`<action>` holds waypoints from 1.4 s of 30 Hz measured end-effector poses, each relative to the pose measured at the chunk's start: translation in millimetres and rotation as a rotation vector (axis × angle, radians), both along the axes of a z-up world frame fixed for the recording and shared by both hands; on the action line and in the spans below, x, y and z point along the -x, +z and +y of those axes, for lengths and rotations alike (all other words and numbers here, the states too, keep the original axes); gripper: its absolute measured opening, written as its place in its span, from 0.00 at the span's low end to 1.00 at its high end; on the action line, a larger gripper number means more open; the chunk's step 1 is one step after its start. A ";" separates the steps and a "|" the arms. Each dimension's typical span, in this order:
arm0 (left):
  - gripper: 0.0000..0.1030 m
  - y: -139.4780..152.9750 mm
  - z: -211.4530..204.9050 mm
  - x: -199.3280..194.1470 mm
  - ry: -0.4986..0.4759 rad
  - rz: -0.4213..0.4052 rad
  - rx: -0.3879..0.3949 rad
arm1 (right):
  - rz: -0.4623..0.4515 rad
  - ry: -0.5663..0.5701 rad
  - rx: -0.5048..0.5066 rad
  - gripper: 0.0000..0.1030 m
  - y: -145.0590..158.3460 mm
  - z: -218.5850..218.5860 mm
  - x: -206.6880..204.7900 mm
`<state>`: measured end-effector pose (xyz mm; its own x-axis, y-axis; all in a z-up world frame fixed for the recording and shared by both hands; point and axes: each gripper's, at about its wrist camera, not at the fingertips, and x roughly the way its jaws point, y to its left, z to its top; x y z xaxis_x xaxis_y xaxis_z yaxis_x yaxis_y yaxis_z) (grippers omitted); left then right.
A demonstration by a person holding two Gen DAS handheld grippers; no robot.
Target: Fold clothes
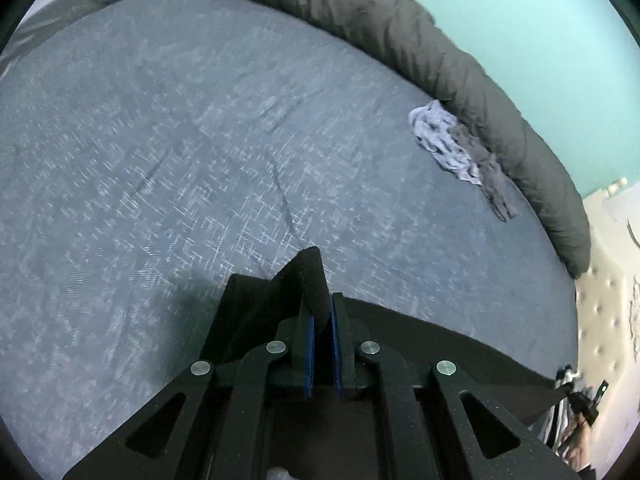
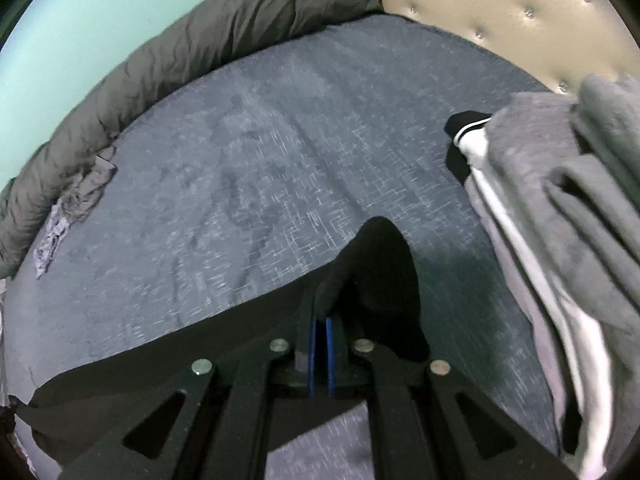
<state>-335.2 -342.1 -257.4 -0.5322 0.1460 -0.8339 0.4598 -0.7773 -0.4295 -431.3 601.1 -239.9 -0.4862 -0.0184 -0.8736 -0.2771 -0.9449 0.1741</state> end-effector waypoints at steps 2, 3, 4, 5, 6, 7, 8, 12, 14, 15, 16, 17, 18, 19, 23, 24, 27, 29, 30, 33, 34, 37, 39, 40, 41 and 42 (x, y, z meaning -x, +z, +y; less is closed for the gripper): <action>0.15 -12.4 -2.0 6.0 0.017 -0.011 -0.009 | 0.005 -0.001 -0.003 0.04 -8.6 -2.0 6.7; 0.20 -18.3 -2.4 9.0 0.023 -0.015 -0.012 | 0.013 0.003 -0.004 0.06 -12.8 -3.1 9.6; 0.25 -22.0 -3.0 10.3 0.032 -0.006 -0.018 | 0.024 0.016 -0.001 0.08 -17.2 -4.5 12.9; 0.39 -22.3 -3.6 9.5 0.040 0.017 -0.020 | 0.026 0.025 0.002 0.15 -19.9 -4.9 15.7; 0.43 -21.4 -4.1 7.9 0.047 0.044 -0.021 | 0.035 0.032 0.005 0.25 -22.2 -4.7 17.1; 0.43 -19.6 -3.4 6.9 0.047 0.062 -0.012 | 0.068 0.028 0.002 0.30 -20.9 -2.5 14.7; 0.43 -14.9 -1.9 5.1 0.045 0.087 0.012 | 0.110 0.022 0.003 0.42 -18.2 0.8 11.7; 0.49 4.1 3.3 -4.4 0.029 0.179 0.099 | 0.247 -0.040 0.044 0.57 -4.0 19.3 -4.5; 0.50 8.0 10.0 -10.2 0.019 0.192 0.096 | 0.238 -0.012 0.017 0.57 -3.6 9.7 -10.5; 0.50 8.9 15.7 -13.8 0.012 0.195 0.100 | 0.244 0.040 0.011 0.57 -3.8 -2.9 -17.5; 0.50 9.3 21.3 -16.7 0.004 0.195 0.105 | 0.247 0.087 0.003 0.57 -4.1 -14.8 -24.1; 0.50 8.5 28.0 -20.3 -0.009 0.197 0.106 | 0.245 0.124 -0.013 0.57 -5.3 -26.5 -30.1; 0.50 7.2 35.3 -24.1 -0.024 0.200 0.106 | 0.244 0.172 -0.029 0.57 -7.3 -45.4 -39.3; 0.50 5.5 44.0 -28.2 -0.036 0.202 0.113 | 0.250 0.232 -0.018 0.57 -10.3 -67.1 -50.7; 0.50 -2.9 76.6 -50.6 -0.077 0.221 0.136 | 0.217 0.418 0.062 0.57 -28.5 -143.6 -81.9; 0.50 -6.9 84.4 -57.9 -0.083 0.223 0.136 | 0.206 0.463 0.077 0.57 -33.7 -163.5 -89.2; 0.50 -18.4 104.7 -79.5 -0.095 0.229 0.140 | 0.141 0.591 0.056 0.57 -50.1 -219.7 -102.6; 0.50 -26.4 111.1 -94.0 -0.092 0.238 0.145 | 0.097 0.675 0.027 0.57 -61.7 -257.6 -111.5; 0.50 -30.4 112.3 -100.0 -0.088 0.242 0.142 | 0.083 0.705 -0.006 0.57 -66.3 -275.4 -114.6; 0.50 -38.2 114.4 -110.5 -0.087 0.245 0.149 | 0.061 0.723 -0.048 0.59 -73.1 -302.6 -108.2; 0.50 -38.4 114.7 -111.2 -0.091 0.248 0.154 | 0.064 0.710 -0.053 0.59 -72.7 -308.9 -103.8; 0.50 -38.1 113.8 -113.8 -0.093 0.265 0.154 | 0.081 0.658 -0.043 0.59 -66.5 -320.3 -80.2; 0.50 -39.1 114.0 -116.4 -0.094 0.269 0.156 | 0.096 0.635 -0.059 0.59 -60.7 -329.2 -60.4; 0.50 -39.6 114.8 -117.2 -0.099 0.269 0.161 | 0.099 0.624 -0.087 0.59 -58.6 -334.9 -48.0; 0.50 -40.0 115.7 -117.8 -0.105 0.269 0.169 | 0.092 0.612 -0.110 0.59 -58.6 -337.8 -38.3; 0.50 -40.9 116.2 -118.1 -0.110 0.270 0.170 | 0.076 0.597 -0.136 0.58 -59.5 -340.6 -26.6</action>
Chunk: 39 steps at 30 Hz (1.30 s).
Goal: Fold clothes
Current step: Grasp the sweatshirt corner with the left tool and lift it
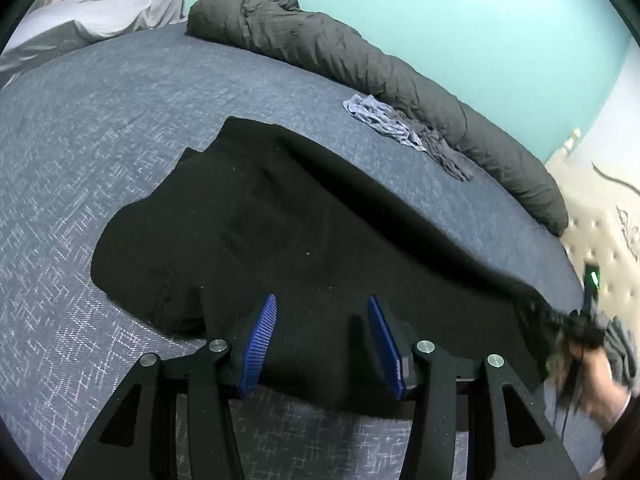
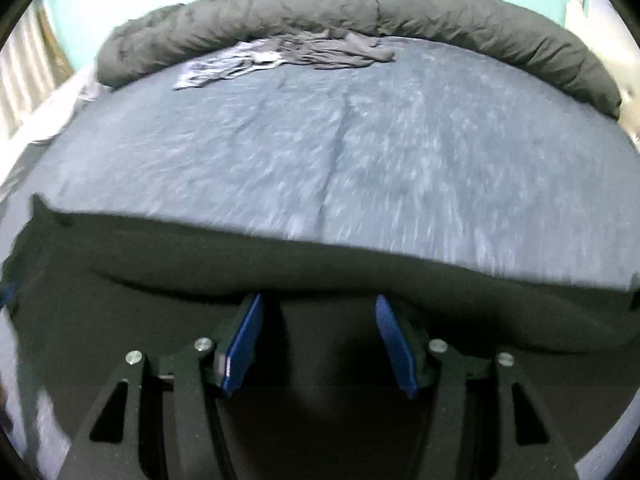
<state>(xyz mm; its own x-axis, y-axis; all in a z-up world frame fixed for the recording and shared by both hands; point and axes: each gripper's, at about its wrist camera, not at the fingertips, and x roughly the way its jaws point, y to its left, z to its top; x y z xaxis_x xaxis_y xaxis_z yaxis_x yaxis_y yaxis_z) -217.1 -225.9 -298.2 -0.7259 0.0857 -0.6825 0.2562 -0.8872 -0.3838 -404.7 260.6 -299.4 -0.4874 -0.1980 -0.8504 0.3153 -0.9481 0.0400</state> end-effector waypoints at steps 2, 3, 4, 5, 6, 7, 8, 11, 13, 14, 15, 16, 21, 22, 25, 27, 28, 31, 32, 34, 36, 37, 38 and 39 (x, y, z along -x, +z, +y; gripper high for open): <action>0.50 -2.0 -0.3 -1.2 -0.007 0.001 -0.003 | -0.006 -0.050 -0.026 0.58 2.9 -0.6 22.4; 0.50 -3.0 -1.2 -2.7 -0.010 0.000 -0.007 | -0.004 -0.077 -0.026 0.58 6.0 0.6 31.3; 0.50 -3.9 -2.0 -3.2 -0.012 0.000 -0.010 | 0.005 -0.100 -0.009 0.58 10.5 2.4 34.7; 0.50 -4.0 -3.1 -3.4 -0.012 0.002 -0.013 | 0.015 -0.120 0.020 0.58 16.0 5.1 36.6; 0.50 -3.7 -4.3 -3.7 -0.012 0.005 -0.016 | 0.020 -0.118 0.040 0.59 19.1 4.9 33.2; 0.50 -2.6 -5.7 -4.3 -0.008 0.010 -0.017 | 0.025 -0.115 0.060 0.59 22.2 4.8 29.8; 0.50 -0.2 -7.0 -5.8 0.000 0.016 -0.013 | 0.030 -0.113 0.080 0.59 25.3 4.6 26.3; 0.50 9.3 -9.4 -14.0 0.028 0.046 0.023 | 0.034 -0.066 0.119 0.58 27.0 -2.5 3.8; 0.50 13.2 -15.0 -19.8 0.060 0.059 0.034 | 0.032 -0.044 0.139 0.59 23.7 -6.0 -16.7; 0.50 14.0 -20.4 -23.3 0.082 0.068 0.030 | 0.031 -0.039 0.151 0.59 21.6 -6.3 -26.8; 0.51 13.5 -25.7 -25.8 0.102 0.071 0.024 | 0.031 -0.033 0.163 0.59 19.4 -6.6 -36.5; 0.51 12.1 -31.4 -28.2 0.131 0.063 0.028 | 0.033 -0.029 0.172 0.59 17.2 -7.2 -45.4; 0.52 4.0 -56.7 -39.6 0.202 0.065 -0.036 | 0.044 -0.009 0.208 0.59 7.8 -6.7 -91.0; 0.52 2.2 -59.5 -39.7 0.201 0.067 -0.058 | 0.042 -0.003 0.211 0.59 5.2 -7.2 -98.9; 0.52 -1.4 -66.8 -36.2 0.197 0.070 -0.125 | 0.026 -0.004 0.218 0.59 -0.6 -9.4 -111.6; 0.52 -1.3 -68.0 -32.1 0.186 0.073 -0.135 | 0.025 -0.002 0.216 0.59 -1.1 -10.9 -120.8; 0.52 -3.2 -69.4 -30.4 0.182 0.073 -0.148 | 0.026 0.000 0.214 0.59 -1.1 -11.9 -125.1; 0.50 -12.7 -76.1 -29.2 0.190 0.066 -0.204 | 0.021 0.016 0.209 0.59 1.6 -17.1 -131.1; 0.45 -15.5 -77.1 -29.8 0.188 0.063 -0.217 | 0.017 0.018 0.211 0.59 2.4 -18.2 -131.6; 0.27 -19.4 -79.5 -31.5 0.185 0.059 -0.229 | 0.016 0.022 0.213 0.59 5.1 -19.5 -134.4; 0.08 -22.6 -84.1 -35.6 0.174 0.077 -0.273 | 0.018 0.025 0.212 0.59 8.0 -20.4 -137.3; 0.05 -22.5 -85.3 -38.1 0.169 0.086 -0.290 | 0.018 0.026 0.213 0.59 9.2 -21.1 -138.2; 0.05 -21.9 -85.9 -40.4 0.163 0.094 -0.305 | 0.018 0.025 0.215 0.59 10.3 -21.7 -139.6; 0.04 -19.6 -86.0 -43.2 0.159 0.103 -0.307 | 0.018 0.023 0.217 0.59 11.2 -22.1 -140.8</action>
